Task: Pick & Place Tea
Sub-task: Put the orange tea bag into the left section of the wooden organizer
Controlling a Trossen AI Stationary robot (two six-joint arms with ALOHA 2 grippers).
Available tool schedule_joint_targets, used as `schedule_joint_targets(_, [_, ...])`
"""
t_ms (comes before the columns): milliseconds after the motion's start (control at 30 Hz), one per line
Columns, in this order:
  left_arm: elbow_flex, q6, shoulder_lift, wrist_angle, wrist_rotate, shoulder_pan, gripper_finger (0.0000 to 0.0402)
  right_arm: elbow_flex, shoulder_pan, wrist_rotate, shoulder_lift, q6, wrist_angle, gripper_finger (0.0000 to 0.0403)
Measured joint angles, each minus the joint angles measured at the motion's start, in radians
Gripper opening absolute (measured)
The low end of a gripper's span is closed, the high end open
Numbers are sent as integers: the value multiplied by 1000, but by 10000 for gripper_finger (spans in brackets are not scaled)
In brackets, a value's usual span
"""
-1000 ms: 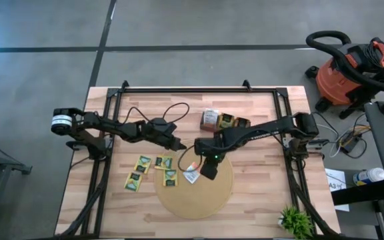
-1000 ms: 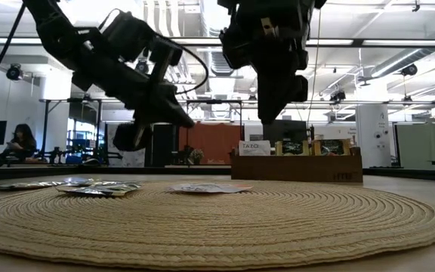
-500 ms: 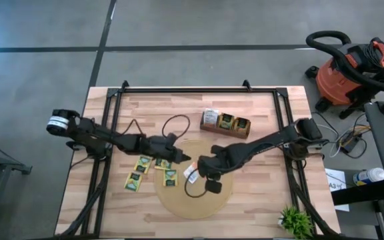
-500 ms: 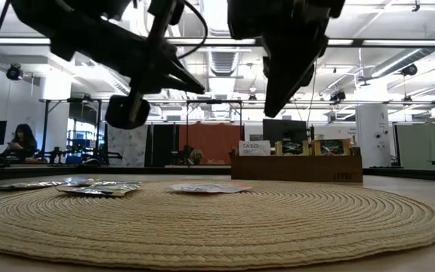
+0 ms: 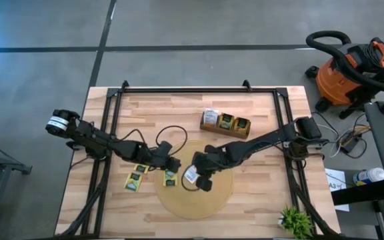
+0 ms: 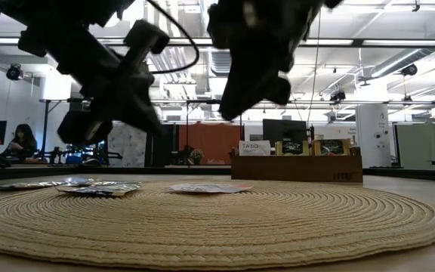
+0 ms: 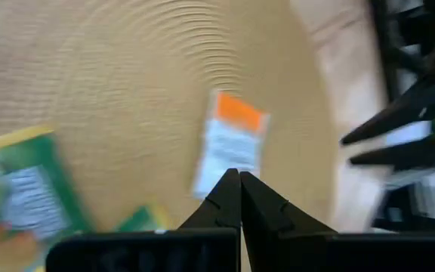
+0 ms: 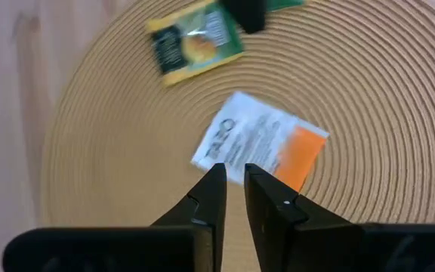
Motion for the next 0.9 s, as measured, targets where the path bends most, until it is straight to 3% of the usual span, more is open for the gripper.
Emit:
schedule_joint_targets(167, [0, 59, 0, -49, 5, 1, 3, -107, -35, -59, 16, 67, 156, 47])
schedule_joint_targets(500, [0, 192, 0, -42, 0, 17, 3, -126, -35, -169, 137, 173, 194, 47])
schedule_joint_targets(900, [-1, 185, 0, -39, 0, 19, 3, -122, -24, -102, 156, 143, 228, 47])
